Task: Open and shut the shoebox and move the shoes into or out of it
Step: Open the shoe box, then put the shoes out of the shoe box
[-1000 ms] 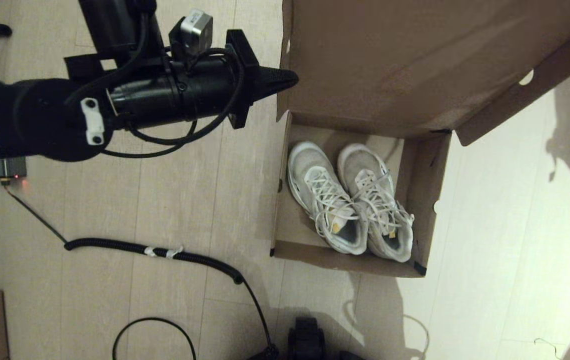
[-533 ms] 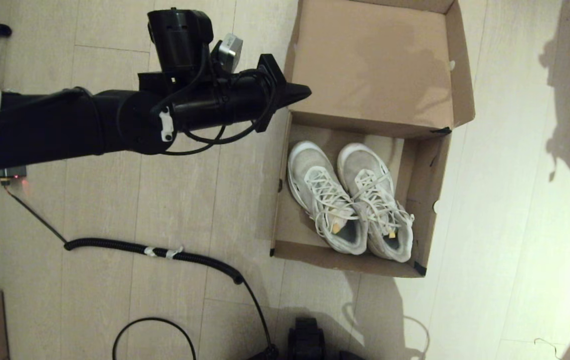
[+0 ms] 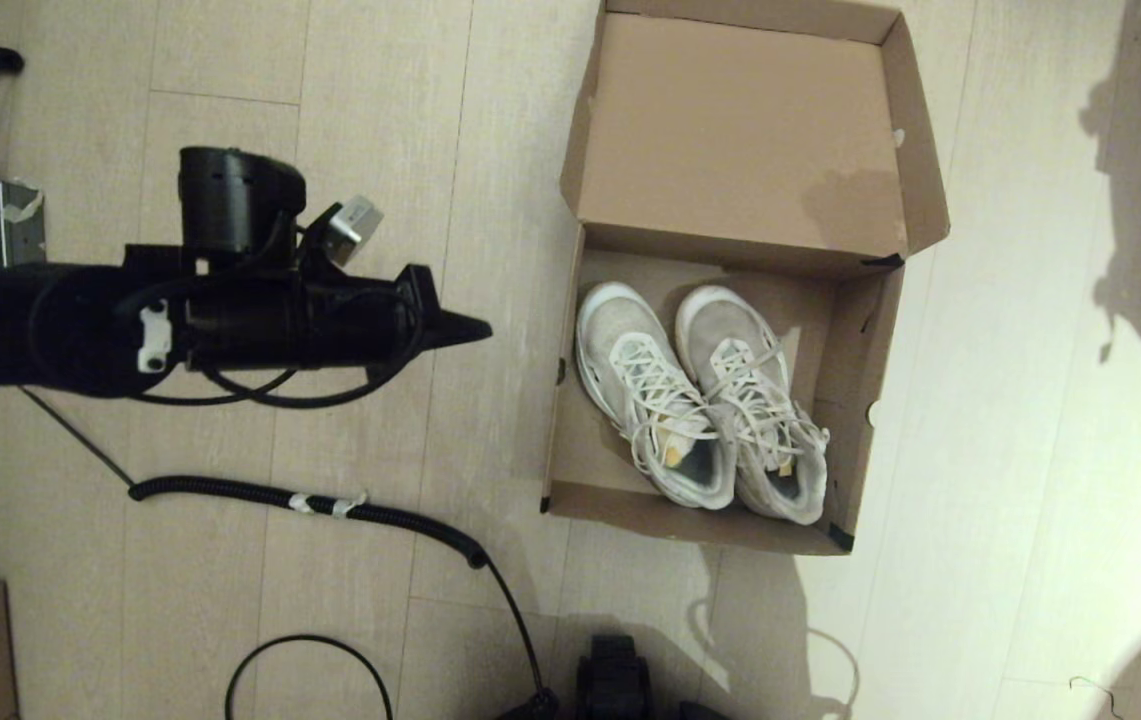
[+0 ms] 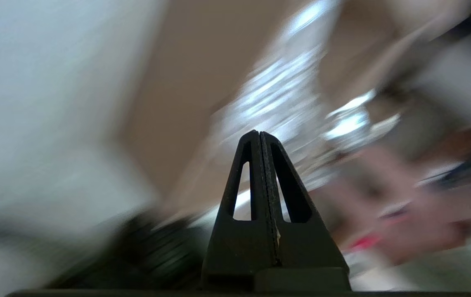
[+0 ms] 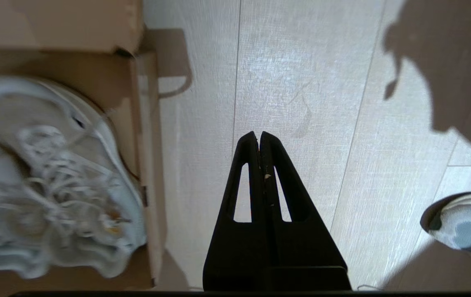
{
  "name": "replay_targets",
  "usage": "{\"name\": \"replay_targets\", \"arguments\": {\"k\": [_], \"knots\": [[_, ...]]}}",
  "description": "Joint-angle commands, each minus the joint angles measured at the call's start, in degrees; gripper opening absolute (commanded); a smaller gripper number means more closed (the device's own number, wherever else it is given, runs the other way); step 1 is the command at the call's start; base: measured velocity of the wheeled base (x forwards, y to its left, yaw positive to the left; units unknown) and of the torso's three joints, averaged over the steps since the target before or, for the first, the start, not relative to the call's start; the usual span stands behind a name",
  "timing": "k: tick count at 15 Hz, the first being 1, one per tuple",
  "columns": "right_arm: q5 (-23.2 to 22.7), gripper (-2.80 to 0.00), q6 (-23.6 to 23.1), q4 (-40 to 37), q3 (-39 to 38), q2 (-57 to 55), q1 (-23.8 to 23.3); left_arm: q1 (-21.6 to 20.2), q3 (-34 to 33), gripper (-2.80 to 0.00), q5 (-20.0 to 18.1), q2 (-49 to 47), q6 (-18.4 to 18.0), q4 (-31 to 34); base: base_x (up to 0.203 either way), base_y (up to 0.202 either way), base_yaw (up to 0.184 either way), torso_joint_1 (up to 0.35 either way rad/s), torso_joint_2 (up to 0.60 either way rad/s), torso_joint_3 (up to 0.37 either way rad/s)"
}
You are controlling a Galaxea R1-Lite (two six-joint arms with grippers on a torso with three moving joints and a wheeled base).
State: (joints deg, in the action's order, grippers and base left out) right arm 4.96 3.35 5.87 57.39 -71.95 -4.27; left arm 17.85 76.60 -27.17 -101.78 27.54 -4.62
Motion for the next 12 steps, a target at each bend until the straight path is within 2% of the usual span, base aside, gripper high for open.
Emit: {"name": "replay_targets", "arguments": {"k": [1, 2, 3, 5, 6, 10, 12], "knots": [[-0.1, -2.80, -1.2, 7.3, -4.1, -8.0, 0.1, -3.1, -8.6, -2.80, -0.1, 4.2, -12.0, 0.4, 0.000, 0.000, 0.000, 0.000, 0.00, 0.000], [-0.8, -2.80, -1.8, 11.4, -5.4, -11.2, 0.4, -3.9, -11.2, -2.80, 0.0, 4.2, -15.4, 0.5, 0.000, 0.000, 0.000, 0.000, 0.00, 0.000], [-3.7, -2.80, -2.2, 15.2, -6.7, -13.9, 0.6, -4.2, -12.2, -2.80, -0.1, 3.3, -16.5, 0.6, 0.000, 0.000, 0.000, 0.000, 0.00, 0.000], [-15.6, -2.80, -2.2, 19.7, -9.5, -16.6, 0.8, -4.0, -11.9, -2.80, -0.3, 0.7, -16.7, -0.4, 0.000, 0.000, 0.000, 0.000, 0.00, 0.000], [-19.4, -2.80, -2.0, 24.2, -11.1, -18.5, 0.8, -3.8, -11.9, -2.80, -0.3, -0.3, -16.7, -2.0, 0.000, 0.000, 0.000, 0.000, 0.00, 0.000], [-21.0, -2.80, -2.5, 43.8, -14.4, -30.9, 0.9, -2.3, -11.9, -2.80, -0.4, -3.4, -16.6, -3.4, 0.000, 0.000, 0.000, 0.000, 0.00, 0.000], [-19.8, -2.80, -2.7, 48.5, -14.9, -34.3, 1.4, -1.4, -11.4, -2.80, -0.4, -4.5, -16.6, -3.5, 0.000, 0.000, 0.000, 0.000, 0.00, 0.000]]}}
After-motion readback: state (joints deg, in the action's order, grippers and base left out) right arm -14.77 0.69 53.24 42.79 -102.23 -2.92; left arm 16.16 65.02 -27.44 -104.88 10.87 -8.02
